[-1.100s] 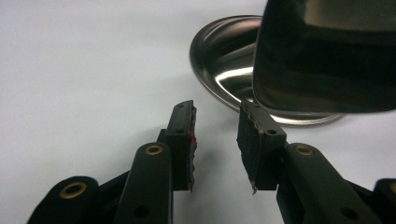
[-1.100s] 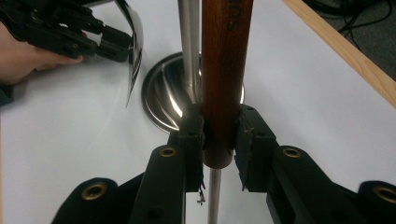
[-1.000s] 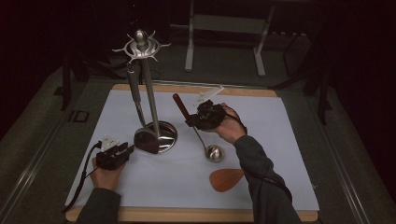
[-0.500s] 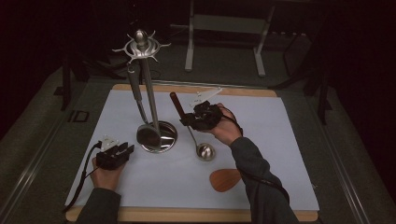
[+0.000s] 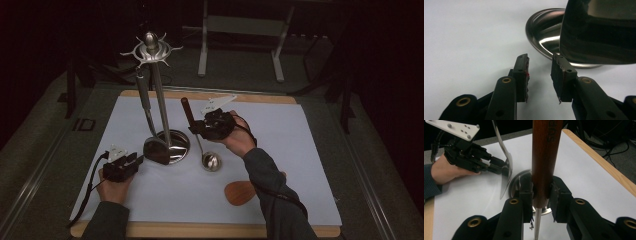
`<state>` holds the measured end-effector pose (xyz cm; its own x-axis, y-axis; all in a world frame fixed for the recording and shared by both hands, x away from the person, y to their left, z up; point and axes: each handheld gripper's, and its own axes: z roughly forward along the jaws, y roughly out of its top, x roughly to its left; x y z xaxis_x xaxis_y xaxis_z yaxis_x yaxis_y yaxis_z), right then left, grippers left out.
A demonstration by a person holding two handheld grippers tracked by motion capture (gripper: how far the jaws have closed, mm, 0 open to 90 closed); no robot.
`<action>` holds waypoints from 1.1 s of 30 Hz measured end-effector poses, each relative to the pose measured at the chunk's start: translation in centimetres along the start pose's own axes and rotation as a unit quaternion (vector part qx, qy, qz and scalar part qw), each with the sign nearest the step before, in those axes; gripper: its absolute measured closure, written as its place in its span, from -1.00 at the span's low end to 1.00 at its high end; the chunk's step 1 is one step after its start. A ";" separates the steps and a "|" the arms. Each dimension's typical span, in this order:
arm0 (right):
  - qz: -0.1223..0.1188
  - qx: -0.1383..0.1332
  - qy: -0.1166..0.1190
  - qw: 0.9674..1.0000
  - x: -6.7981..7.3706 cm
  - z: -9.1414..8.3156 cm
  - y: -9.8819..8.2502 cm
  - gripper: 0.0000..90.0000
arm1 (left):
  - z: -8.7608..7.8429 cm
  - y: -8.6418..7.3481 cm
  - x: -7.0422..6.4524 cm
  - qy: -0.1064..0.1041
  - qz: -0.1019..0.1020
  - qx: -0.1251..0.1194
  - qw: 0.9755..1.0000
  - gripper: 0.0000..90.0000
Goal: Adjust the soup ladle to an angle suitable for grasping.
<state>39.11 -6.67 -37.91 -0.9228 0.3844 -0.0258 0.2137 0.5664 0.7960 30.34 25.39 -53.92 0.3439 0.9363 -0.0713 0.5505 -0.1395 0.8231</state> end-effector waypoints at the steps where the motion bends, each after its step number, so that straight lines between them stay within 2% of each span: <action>1: 0.001 -0.002 0.000 1.000 0.0 0.0 0.0 0.65 | 0.0 0.0 0.0 0.000 0.000 0.000 1.000 0.49; 20: 0.005 -0.036 -0.011 0.999 0.8 -0.6 1.2 0.64 | 0.0 0.0 0.0 -0.001 0.000 0.000 1.000 0.50; 33: -0.003 -0.052 -0.015 0.999 1.5 -1.4 2.2 0.64 | 0.0 0.0 0.0 0.000 0.000 -0.001 1.000 0.50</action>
<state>37.74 -5.86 -35.40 -0.9132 0.4048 -0.0475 0.1729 0.4905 0.8541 30.32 25.38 -53.91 0.3445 0.9360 -0.0721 0.5495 -0.1388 0.8239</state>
